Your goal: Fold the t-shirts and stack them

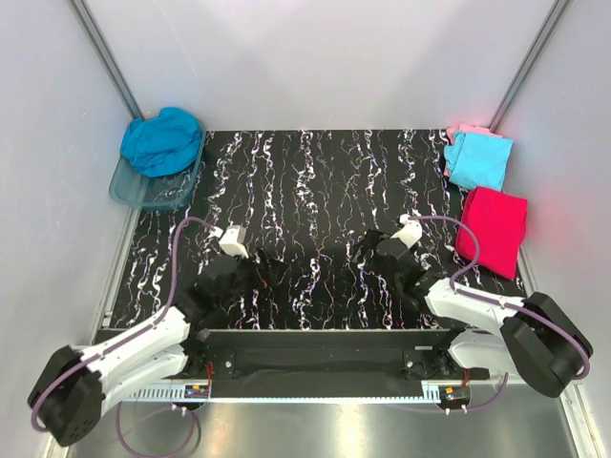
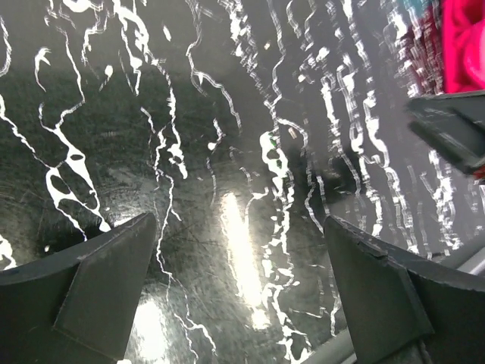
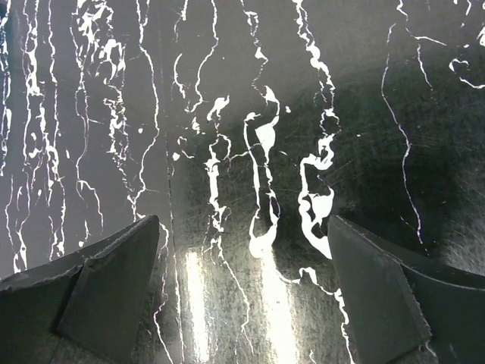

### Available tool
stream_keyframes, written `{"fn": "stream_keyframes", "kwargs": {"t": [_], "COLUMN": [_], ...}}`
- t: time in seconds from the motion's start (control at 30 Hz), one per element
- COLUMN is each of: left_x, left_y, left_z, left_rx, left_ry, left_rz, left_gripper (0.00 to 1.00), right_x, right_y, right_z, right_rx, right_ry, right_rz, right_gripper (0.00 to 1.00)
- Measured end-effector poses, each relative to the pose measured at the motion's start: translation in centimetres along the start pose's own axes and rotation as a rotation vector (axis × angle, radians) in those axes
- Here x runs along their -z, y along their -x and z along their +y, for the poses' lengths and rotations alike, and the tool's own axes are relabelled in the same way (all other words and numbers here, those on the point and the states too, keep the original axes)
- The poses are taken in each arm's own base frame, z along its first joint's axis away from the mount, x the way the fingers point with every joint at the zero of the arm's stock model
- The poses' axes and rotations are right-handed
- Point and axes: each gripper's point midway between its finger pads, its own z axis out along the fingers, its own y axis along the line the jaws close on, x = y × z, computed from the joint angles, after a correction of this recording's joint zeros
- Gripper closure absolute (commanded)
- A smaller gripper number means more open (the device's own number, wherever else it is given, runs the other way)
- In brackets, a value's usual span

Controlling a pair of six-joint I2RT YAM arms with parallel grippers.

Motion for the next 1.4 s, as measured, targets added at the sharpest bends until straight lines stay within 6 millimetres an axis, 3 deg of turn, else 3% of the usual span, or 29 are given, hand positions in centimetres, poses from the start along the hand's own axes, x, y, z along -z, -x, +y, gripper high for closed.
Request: {"fn": "stream_keyframes", "kwargs": {"t": [0.3, 0.6, 0.87, 1.07, 1.13, 1.2, 1.3, 1.4], "left_x": [2.2, 2.5, 0.8, -1.8, -1.9, -1.9, -2.0, -3.4], "left_y": [1.2, -0.2, -0.5, 0.3, 2.4, 5.9, 14.1, 25.0], "left_z": [0.0, -0.3, -2.4, -1.6, -1.4, -2.0, -3.7, -3.9], "left_rx": [0.003, 0.053, 0.144, 0.153, 0.142, 0.129, 0.119, 0.132], "left_ry": [0.016, -0.019, -0.069, 0.043, 0.104, 0.145, 0.175, 0.22], "left_rz": [-0.036, 0.005, 0.071, 0.144, 0.1, 0.02, -0.141, -0.283], "left_gripper": [0.01, 0.01, 0.01, 0.01, 0.01, 0.01, 0.01, 0.04], "right_x": [0.1, 0.8, 2.5, 2.2, 2.1, 2.1, 2.1, 2.3], "right_y": [0.2, 1.9, 2.9, 2.1, 1.9, 1.8, 1.5, 1.5], "right_z": [0.1, 1.8, 3.2, 3.3, 3.2, 3.1, 2.9, 2.7], "right_rx": [0.024, 0.025, -0.002, 0.006, 0.004, 0.0, 0.0, 0.0], "right_ry": [0.009, 0.094, 0.221, 0.226, 0.222, 0.219, 0.209, 0.204], "right_rz": [-0.006, -0.057, -0.105, -0.077, -0.07, -0.067, -0.055, -0.05], "right_gripper": [0.01, 0.01, 0.01, 0.02, 0.02, 0.02, 0.02, 0.02]}}
